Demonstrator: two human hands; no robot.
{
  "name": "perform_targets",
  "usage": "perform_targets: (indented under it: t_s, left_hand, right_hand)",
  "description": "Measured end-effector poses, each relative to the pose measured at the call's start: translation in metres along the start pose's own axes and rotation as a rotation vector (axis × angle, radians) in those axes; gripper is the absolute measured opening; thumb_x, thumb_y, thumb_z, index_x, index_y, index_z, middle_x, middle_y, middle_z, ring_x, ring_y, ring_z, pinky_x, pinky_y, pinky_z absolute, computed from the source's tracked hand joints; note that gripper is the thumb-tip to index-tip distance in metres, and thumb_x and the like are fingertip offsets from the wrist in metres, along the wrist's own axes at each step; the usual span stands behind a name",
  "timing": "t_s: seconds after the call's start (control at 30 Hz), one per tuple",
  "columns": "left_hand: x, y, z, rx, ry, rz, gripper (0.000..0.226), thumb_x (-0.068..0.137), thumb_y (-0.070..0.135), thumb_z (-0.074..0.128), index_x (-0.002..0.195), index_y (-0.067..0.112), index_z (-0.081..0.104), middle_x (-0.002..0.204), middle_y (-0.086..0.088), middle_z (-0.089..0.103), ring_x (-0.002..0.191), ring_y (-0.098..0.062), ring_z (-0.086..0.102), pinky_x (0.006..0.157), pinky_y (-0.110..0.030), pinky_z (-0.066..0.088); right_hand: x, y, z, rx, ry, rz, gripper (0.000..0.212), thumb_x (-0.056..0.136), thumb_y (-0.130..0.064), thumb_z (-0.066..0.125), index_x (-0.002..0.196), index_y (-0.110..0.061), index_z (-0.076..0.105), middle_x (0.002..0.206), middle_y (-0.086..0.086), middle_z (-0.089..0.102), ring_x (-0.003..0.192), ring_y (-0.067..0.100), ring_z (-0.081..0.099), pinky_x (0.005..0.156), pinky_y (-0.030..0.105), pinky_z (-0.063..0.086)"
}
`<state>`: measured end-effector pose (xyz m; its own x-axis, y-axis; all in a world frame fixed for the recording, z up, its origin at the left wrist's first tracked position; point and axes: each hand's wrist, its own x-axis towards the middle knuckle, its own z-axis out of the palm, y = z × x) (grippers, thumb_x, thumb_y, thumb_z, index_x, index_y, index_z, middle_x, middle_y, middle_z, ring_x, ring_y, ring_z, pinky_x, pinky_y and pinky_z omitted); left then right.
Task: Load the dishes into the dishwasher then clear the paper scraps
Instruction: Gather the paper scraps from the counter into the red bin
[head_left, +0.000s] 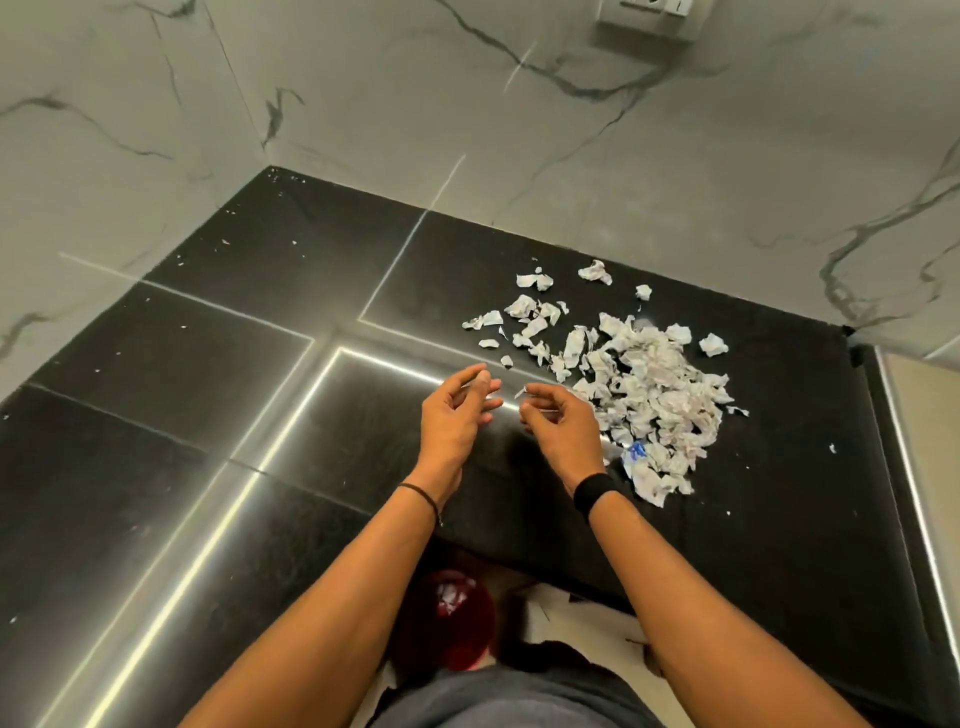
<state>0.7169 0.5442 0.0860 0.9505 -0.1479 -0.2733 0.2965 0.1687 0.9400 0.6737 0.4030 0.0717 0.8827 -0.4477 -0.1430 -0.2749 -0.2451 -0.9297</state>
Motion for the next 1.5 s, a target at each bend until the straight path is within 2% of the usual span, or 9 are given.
perform_targets:
  t_s: [0.3,0.47,0.7,0.83,0.9,1.07,1.17,1.3,1.5]
  left_hand:
    - [0.056,-0.004,0.032,-0.031,0.032,-0.043,0.03,0.103,0.028,0.059,0.125,0.009,0.066,0.111,-0.011,0.076,0.096,-0.023,0.073,0.082,-0.032,0.058]
    - [0.073,-0.01,0.033,-0.003,0.022,-0.081,0.025,0.104,0.025,0.058,0.118,0.009,0.069,0.109,-0.013,0.076,0.096,-0.025,0.072,0.096,-0.048,0.056]
    - [0.084,-0.013,0.025,-0.149,0.061,-0.168,0.025,0.105,0.027,0.054,0.117,0.009,0.067,0.112,-0.013,0.076,0.104,-0.027,0.073,0.098,-0.041,0.055]
    - [0.094,-0.008,0.022,-0.407,-0.02,-0.334,0.045,0.105,0.044,0.047,0.128,0.009,0.064,0.126,-0.014,0.071,0.104,-0.023,0.07,0.089,-0.032,0.054]
    - [0.099,-0.005,0.022,-0.541,-0.045,-0.392,0.049,0.106,0.045,0.041,0.129,0.007,0.064,0.129,-0.016,0.069,0.101,-0.022,0.069,0.082,-0.029,0.051]
    - [0.114,-0.004,0.013,-0.757,-0.013,-0.406,0.043,0.108,0.033,0.042,0.123,0.0,0.066,0.129,-0.02,0.068,0.119,-0.03,0.068,0.101,-0.039,0.053]
    - [0.124,-0.005,0.004,-0.74,0.006,-0.387,0.042,0.108,0.032,0.043,0.124,0.001,0.065,0.127,-0.019,0.069,0.12,-0.03,0.067,0.102,-0.04,0.053]
    - [0.132,-0.001,-0.001,-0.709,0.029,-0.37,0.039,0.107,0.032,0.047,0.125,0.003,0.065,0.125,-0.017,0.071,0.119,-0.028,0.068,0.105,-0.039,0.052]
    - [0.138,-0.002,0.005,-0.704,0.072,-0.356,0.033,0.106,0.029,0.051,0.121,0.004,0.065,0.121,-0.017,0.072,0.114,-0.026,0.071,0.099,-0.035,0.056]
  right_hand:
    - [0.07,0.01,-0.009,-0.54,-0.128,-0.266,0.034,0.094,-0.013,0.067,0.127,-0.014,0.068,0.114,0.007,0.065,0.1,0.02,0.062,0.09,0.029,0.047]
    - [0.081,0.022,0.003,-0.791,-0.201,-0.448,0.017,0.091,-0.011,0.063,0.103,-0.012,0.075,0.097,0.011,0.064,0.094,0.032,0.059,0.079,0.04,0.045]
    - [0.074,0.014,0.009,-0.291,-0.033,-0.146,0.009,0.088,-0.013,0.074,0.095,-0.018,0.077,0.092,-0.004,0.076,0.089,0.011,0.07,0.086,0.032,0.056]
    - [0.077,-0.016,0.017,0.047,-0.121,-0.138,0.015,0.086,-0.003,0.075,0.099,-0.011,0.077,0.095,-0.002,0.078,0.091,0.01,0.073,0.088,0.027,0.057]
    - [0.079,-0.024,0.02,0.012,-0.169,-0.191,0.021,0.086,0.001,0.07,0.102,-0.011,0.077,0.098,-0.002,0.078,0.096,0.01,0.073,0.092,0.027,0.057]
    - [0.097,-0.019,0.017,-0.052,0.002,-0.183,0.017,0.088,0.0,0.069,0.098,-0.012,0.075,0.095,-0.001,0.076,0.089,0.01,0.071,0.084,0.022,0.056]
    - [0.104,-0.007,0.021,-0.329,-0.065,-0.225,0.019,0.089,-0.008,0.072,0.104,-0.018,0.075,0.096,-0.006,0.07,0.084,0.008,0.065,0.081,0.017,0.053]
    - [0.106,0.004,0.033,-0.62,-0.098,-0.371,0.014,0.09,-0.012,0.069,0.102,-0.016,0.076,0.092,0.002,0.067,0.086,0.021,0.062,0.08,0.038,0.052]
    - [0.1,-0.028,0.05,-0.135,-0.053,-0.21,0.014,0.088,-0.013,0.076,0.101,-0.015,0.076,0.095,-0.007,0.075,0.088,0.005,0.069,0.082,0.022,0.056]
